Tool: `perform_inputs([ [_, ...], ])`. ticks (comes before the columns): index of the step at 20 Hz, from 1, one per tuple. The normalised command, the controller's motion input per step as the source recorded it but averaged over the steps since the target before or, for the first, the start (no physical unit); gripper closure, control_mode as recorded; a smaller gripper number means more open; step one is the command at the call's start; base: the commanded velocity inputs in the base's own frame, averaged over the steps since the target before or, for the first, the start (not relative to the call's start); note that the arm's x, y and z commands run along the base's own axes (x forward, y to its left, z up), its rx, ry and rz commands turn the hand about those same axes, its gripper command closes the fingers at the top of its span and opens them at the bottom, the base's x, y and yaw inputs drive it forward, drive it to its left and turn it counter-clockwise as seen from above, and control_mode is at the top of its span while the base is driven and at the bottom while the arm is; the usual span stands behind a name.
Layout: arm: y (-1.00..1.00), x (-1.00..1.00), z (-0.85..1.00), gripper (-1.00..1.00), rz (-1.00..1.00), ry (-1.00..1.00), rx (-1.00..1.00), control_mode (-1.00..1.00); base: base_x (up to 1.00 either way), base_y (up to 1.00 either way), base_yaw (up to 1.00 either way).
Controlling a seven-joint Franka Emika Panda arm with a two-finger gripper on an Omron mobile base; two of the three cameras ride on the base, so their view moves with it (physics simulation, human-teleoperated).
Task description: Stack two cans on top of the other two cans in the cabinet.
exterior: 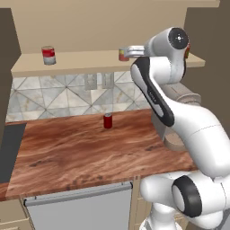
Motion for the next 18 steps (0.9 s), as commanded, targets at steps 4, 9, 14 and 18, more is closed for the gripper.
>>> perform_inputs([
  [4, -0.01, 0.14, -0.05, -1.0, 0.0, 0.01, -0.03, -1.0, 0.0, 0.0, 0.0],
  [9, 0.0, 0.22, -0.01, -1.0, 0.0, 0.0, 0.0, -1.0, 0.0, 0.0, 0.0],
  [14, 0.0, 0.3, -0.02, -1.0, 0.0, 0.01, 0.0, -1.0, 0.0, 0.0, 0.0],
  [18, 0.0, 0.32, -0.08, -1.0, 0.0, 0.03, 0.0, -1.0, 0.0, 0.0, 0.0],
])
